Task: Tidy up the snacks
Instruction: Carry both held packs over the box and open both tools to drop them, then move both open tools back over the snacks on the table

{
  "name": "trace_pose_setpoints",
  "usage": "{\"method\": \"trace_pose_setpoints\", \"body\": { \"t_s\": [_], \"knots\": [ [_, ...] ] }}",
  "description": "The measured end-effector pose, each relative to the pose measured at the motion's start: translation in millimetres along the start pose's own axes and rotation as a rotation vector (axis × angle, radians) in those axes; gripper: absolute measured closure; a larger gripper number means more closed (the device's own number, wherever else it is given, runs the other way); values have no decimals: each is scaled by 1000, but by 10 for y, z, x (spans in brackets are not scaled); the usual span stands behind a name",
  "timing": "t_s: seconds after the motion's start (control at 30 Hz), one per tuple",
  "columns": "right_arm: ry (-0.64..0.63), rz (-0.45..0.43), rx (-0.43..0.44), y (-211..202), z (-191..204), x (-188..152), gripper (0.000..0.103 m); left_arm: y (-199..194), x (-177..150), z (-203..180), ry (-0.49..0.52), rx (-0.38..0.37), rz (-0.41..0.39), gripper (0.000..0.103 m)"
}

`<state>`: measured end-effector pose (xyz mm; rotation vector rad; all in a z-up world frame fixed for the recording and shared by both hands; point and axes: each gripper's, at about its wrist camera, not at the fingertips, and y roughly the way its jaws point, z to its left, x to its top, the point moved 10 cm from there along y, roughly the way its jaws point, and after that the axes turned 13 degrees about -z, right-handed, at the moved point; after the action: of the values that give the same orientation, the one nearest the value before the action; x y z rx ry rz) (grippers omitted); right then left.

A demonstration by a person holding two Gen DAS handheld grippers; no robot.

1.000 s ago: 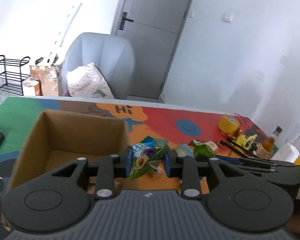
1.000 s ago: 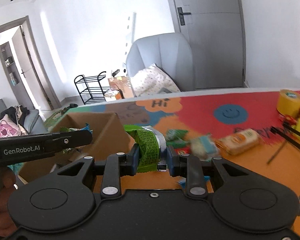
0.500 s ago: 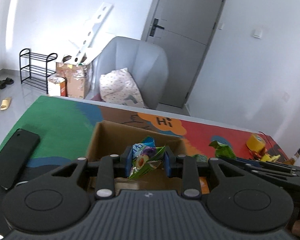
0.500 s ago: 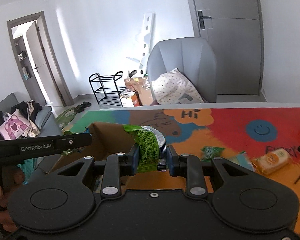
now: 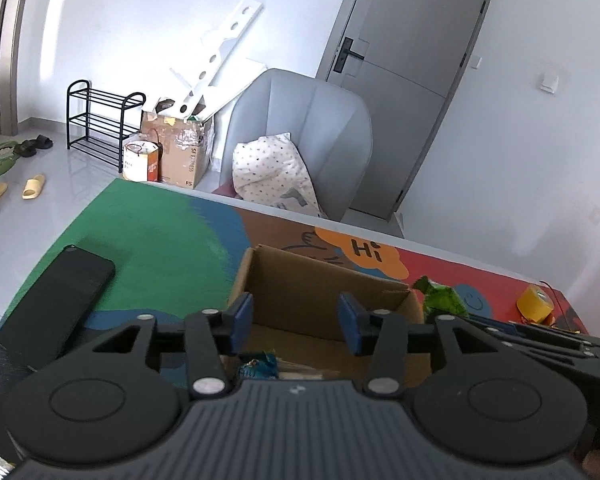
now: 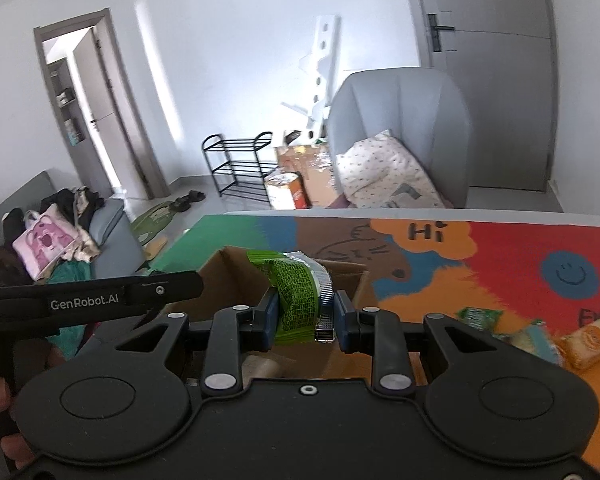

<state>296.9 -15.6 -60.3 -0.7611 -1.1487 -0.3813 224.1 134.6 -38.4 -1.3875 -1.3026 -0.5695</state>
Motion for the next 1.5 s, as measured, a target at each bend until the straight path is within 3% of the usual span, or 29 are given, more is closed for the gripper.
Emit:
{"method": "trace_pose_setpoints", "body": {
  "t_s": [0.07,0.13,0.27,0.47,1.07,1.5],
  "knots": [
    [11,5,7,17,24,-2,53,-5,10,21,-7,3,0,44],
    [17,-1,-22,-3,-16,-2,46,-16,8,32,-12,8,2,37],
    [40,-4,-56,-102,-146,-11,46,-52,13,-6,2,4,-8,23],
    [67,-10,-119,-290,-400,-89,39,-27,-79,-188,35,-21,13,13],
    [155,-25,-237,-876,-1188,-321,23,-23,-540,-998,133,-131,91,11],
    [210,-33,-278,-1101,-1608,-493,22,3,-797,-1456,170,-183,124,11]
  ]
}}
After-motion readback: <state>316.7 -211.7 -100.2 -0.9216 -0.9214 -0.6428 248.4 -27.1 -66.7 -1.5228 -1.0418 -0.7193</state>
